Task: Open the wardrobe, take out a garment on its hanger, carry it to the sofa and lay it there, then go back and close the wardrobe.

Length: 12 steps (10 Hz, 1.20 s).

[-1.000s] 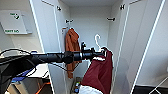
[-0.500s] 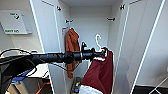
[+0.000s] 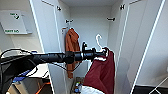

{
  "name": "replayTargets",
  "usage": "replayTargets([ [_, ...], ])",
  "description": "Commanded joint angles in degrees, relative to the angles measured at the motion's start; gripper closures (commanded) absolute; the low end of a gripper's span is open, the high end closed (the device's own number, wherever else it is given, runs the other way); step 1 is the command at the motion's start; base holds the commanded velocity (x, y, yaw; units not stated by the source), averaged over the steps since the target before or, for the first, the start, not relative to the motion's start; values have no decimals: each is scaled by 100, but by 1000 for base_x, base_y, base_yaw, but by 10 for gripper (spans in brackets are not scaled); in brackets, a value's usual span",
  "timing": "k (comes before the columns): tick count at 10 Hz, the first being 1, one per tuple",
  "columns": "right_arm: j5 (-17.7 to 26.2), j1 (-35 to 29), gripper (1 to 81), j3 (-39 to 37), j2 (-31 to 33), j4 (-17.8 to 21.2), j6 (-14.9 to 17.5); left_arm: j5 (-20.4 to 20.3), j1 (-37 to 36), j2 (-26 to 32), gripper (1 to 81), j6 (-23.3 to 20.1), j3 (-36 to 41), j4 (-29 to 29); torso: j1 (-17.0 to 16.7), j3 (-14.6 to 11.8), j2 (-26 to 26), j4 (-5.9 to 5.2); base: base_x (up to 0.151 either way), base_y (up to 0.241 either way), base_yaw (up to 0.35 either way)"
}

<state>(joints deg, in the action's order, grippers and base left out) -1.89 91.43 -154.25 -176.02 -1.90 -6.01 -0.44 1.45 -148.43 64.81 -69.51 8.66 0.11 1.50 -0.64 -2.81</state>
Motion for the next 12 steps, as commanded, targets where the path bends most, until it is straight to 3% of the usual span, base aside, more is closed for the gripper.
replayTargets([
  [1, 321, -208, 10, 63, -103, -30, 38, -571, -1054, -20, 811, 15, 51, 136, 0, 0, 0, 0, 0, 0, 0],
  [6, 321, -208, 10, 273, 249, -38, 56, -501, -1054, 15, 811, 6, 139, 180, 0, 0, 0, 0, 0, 0, -219],
  [10, 321, -120, 10, 1458, 1223, -170, 65, -352, -1054, 164, 811, 15, 315, 277, 0, 0, 0, 0, 0, 0, -256],
  [12, 224, -15, 10, 1662, 1479, -188, 65, -343, -1054, 252, 811, 15, 429, 286, 0, 0, 0, 0, 0, 0, -263],
])
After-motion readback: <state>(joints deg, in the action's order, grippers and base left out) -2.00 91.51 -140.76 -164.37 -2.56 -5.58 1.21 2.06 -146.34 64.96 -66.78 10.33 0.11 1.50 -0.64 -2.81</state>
